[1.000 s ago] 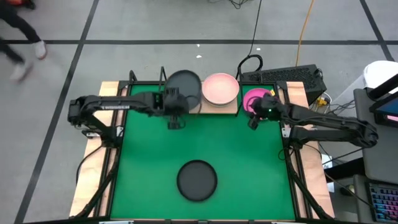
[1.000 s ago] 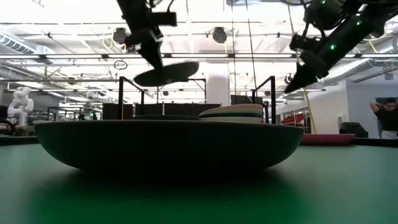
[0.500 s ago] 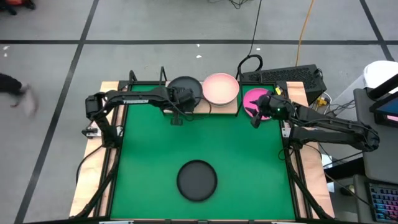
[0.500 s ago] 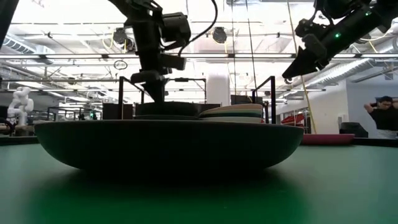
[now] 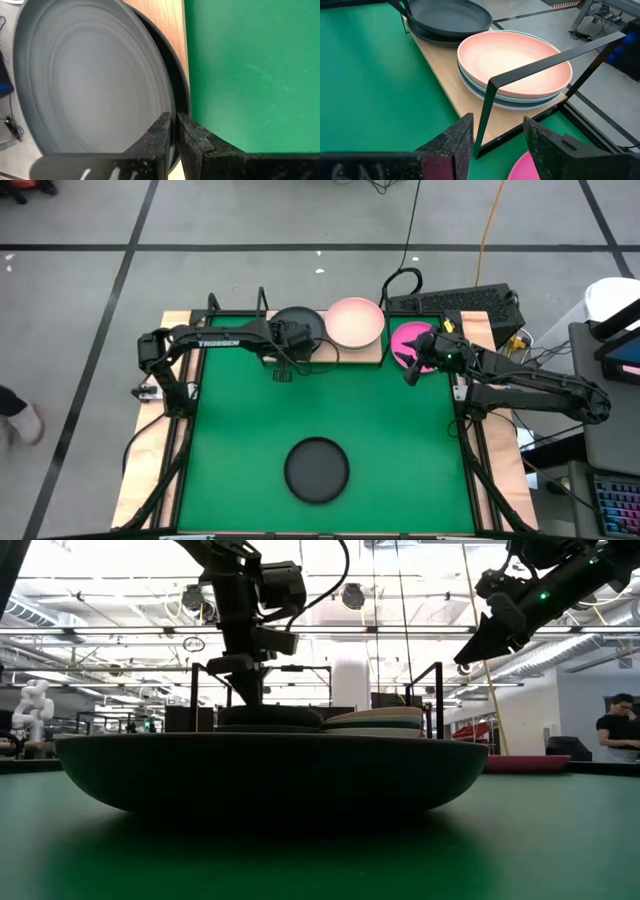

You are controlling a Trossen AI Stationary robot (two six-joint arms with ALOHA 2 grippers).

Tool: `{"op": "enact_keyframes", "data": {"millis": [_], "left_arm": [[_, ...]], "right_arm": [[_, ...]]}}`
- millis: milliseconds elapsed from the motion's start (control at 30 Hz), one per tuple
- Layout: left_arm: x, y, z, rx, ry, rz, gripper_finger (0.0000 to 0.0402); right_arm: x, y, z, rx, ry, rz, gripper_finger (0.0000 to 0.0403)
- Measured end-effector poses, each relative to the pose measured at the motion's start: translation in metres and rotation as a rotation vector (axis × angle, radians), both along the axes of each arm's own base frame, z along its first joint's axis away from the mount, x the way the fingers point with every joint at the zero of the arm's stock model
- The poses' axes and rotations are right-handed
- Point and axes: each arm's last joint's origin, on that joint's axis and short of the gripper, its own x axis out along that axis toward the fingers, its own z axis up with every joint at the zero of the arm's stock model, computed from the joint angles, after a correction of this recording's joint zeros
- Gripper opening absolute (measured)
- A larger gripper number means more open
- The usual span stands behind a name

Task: Place and stack plates onto a shelf
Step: Stack the top black plate on top of the black plate, then stack the pink plate on top of the black plate

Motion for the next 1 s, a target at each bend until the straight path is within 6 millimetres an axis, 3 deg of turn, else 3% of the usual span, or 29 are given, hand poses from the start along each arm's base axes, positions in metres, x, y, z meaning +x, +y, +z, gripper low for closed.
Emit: {"op": "enact_keyframes", "data": {"millis": [167,467,633,700,833,1000], "left_arm": [[-0.003,0.000,-0.001,-0.012,0.023,0.020,0.0042],[-0.003,0.000,0.000,-0.014,0.013,0.046,0.0119],[-0.011,-0.007,0.022,-0.022,-0.068,0.059,0.0124],[-0.016,-0.011,0.039,-0.046,-0.166,0.052,0.0124],[-0.023,-0.012,0.075,-0.137,-0.533,-0.076,0.0124],[-0.037,-0.010,0.096,-0.104,-0.875,-0.197,0.0124]], "right_arm": [[0.000,0.000,0.000,0.000,0.000,0.000,0.0155],[0.000,0.000,0.000,0.001,0.003,0.000,0.0155],[-0.001,0.000,-0.001,0.003,0.016,0.001,0.0155],[0.000,0.000,-0.002,0.005,0.021,0.001,0.0155],[0.002,-0.001,-0.004,0.006,0.039,0.004,0.0155],[0.004,-0.002,-0.014,0.071,0.107,-0.017,0.0155]]}}
